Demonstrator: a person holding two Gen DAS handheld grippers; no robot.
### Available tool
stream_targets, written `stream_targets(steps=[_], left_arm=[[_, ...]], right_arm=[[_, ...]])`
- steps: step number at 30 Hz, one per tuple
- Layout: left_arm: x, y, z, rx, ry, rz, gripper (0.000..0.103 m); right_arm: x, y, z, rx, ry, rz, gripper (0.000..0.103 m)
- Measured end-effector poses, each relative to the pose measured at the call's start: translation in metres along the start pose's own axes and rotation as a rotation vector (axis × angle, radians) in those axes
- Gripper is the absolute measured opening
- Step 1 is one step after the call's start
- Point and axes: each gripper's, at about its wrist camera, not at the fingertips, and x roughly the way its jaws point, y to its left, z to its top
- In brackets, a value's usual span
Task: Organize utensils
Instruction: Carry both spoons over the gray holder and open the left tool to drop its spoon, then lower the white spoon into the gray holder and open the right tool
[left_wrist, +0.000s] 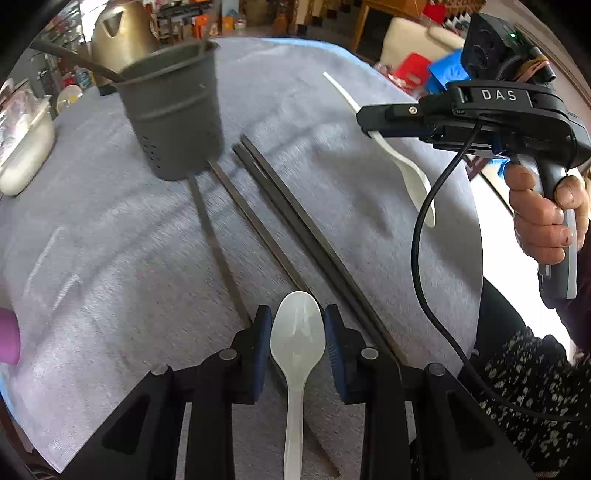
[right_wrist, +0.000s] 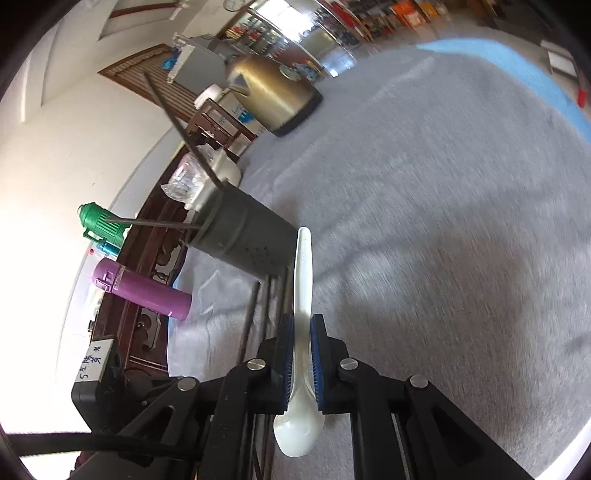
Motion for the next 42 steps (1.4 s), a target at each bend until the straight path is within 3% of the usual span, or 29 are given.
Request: stream_targets(steps=[5, 15, 19, 24, 30, 34, 42], left_arm=[[-0.035, 0.015, 0.017, -0.078, -0.136, 0.025, 0.031], [-0.14, 0.034, 0.1, -0.267, -0.664, 0.196, 0.031], [-0.14, 0.05, 0.135, -0.343, -0.764, 0.225, 0.031], [-0.122, 0.073, 0.154, -0.446, -0.8, 0.291, 0.031], [-0.094, 0.087, 0.142, -0.524, -0.773, 0.322, 0.031], [-0.093, 0.088, 0.14, -0.486, -0.733, 0.29, 0.031], [-0.142, 0.075, 0.113, -0.399, -0.785, 0.295, 0.031]], right_arm=[[-0.007, 0.019, 0.023, -0.023, -0.097, 0.036, 0.01], [0.004, 0.032, 0.087, 0.037, -0.314, 0.105, 0.01], [0.013, 0.024, 0.099, 0.074, -0.343, 0.103, 0.01], [0.015, 0.022, 0.101, 0.075, -0.367, 0.11, 0.01], [-0.022, 0.054, 0.086, -0.104, -0.532, 0.106, 0.01], [-0.032, 0.088, 0.078, -0.234, -0.598, 0.086, 0.01], [-0.027, 0.131, 0.074, -0.341, -0.652, 0.078, 0.01]])
